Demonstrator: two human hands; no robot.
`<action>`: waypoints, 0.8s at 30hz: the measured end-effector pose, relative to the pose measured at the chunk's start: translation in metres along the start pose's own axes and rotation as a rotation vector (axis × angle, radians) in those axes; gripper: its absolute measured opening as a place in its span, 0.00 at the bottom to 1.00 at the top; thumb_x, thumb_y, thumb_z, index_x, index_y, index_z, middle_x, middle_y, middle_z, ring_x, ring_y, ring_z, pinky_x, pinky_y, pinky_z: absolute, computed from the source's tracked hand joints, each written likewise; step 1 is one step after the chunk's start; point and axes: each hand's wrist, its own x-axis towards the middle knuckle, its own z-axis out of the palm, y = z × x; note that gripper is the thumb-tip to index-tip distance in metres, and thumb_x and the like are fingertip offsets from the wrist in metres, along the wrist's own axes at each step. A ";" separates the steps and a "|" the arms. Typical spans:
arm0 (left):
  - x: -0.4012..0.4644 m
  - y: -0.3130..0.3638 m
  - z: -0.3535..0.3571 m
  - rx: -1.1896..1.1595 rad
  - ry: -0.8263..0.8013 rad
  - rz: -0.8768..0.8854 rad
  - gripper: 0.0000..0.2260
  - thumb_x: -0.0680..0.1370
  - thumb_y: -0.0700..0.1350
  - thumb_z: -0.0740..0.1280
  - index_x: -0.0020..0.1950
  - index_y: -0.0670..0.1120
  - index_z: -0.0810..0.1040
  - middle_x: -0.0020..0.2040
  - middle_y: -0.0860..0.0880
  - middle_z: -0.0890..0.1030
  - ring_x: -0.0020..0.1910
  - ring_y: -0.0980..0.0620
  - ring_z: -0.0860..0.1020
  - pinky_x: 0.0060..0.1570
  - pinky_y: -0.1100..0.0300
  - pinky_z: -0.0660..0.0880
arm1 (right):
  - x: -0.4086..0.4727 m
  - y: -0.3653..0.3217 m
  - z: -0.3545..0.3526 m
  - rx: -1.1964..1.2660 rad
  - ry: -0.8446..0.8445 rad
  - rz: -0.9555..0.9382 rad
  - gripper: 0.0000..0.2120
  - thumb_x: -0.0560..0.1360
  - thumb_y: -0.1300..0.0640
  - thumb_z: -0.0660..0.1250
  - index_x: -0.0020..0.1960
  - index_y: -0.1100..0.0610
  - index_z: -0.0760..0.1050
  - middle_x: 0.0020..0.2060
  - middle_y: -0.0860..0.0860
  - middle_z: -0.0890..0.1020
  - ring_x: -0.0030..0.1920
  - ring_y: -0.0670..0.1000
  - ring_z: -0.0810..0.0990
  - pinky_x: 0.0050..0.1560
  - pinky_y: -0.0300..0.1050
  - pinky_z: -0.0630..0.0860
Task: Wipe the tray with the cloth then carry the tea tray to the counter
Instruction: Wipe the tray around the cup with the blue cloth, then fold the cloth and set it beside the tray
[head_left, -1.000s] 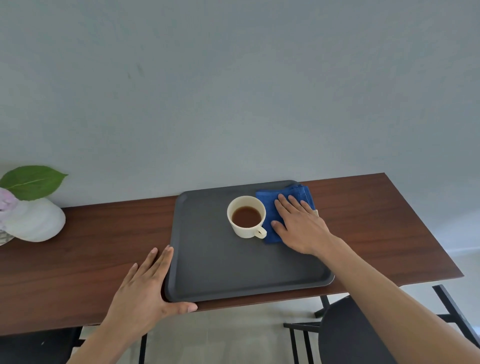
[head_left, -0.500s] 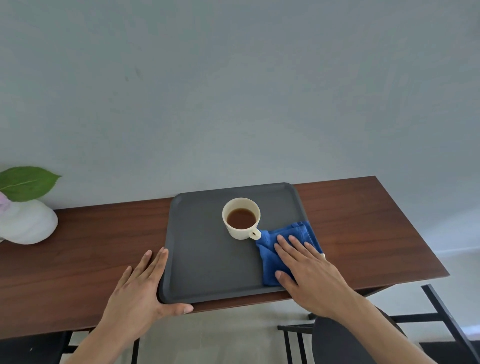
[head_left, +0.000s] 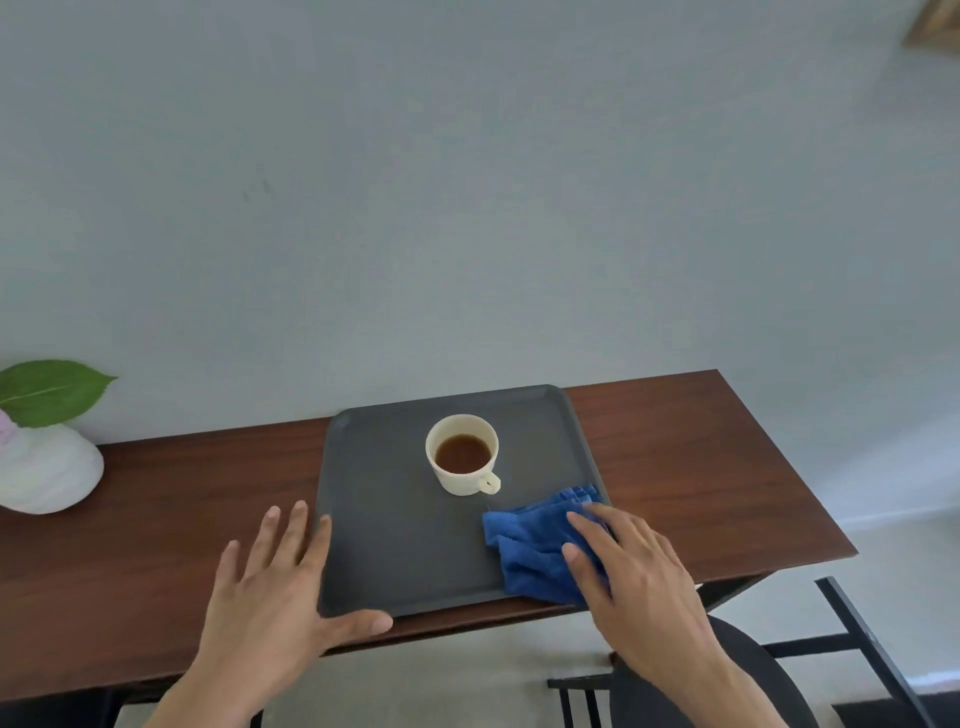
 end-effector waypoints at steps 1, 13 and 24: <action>-0.003 0.013 -0.002 -0.007 0.087 0.036 0.56 0.65 0.87 0.44 0.83 0.51 0.58 0.83 0.48 0.58 0.82 0.46 0.56 0.76 0.42 0.61 | -0.002 0.007 -0.003 -0.019 0.076 0.046 0.22 0.83 0.40 0.55 0.71 0.47 0.74 0.65 0.45 0.77 0.63 0.50 0.76 0.60 0.48 0.75; 0.021 0.156 0.011 -0.695 -0.050 -0.061 0.22 0.77 0.67 0.65 0.66 0.58 0.74 0.51 0.60 0.81 0.53 0.54 0.80 0.55 0.52 0.77 | -0.007 0.025 0.003 0.085 -0.064 0.335 0.26 0.80 0.36 0.57 0.71 0.50 0.71 0.56 0.47 0.81 0.53 0.50 0.82 0.49 0.47 0.78; 0.020 0.169 0.014 -0.981 -0.046 -0.145 0.31 0.74 0.51 0.78 0.73 0.56 0.69 0.47 0.56 0.81 0.46 0.60 0.81 0.44 0.64 0.80 | 0.001 0.024 0.002 0.285 -0.046 0.419 0.15 0.79 0.45 0.67 0.60 0.53 0.77 0.45 0.44 0.79 0.45 0.45 0.76 0.40 0.37 0.69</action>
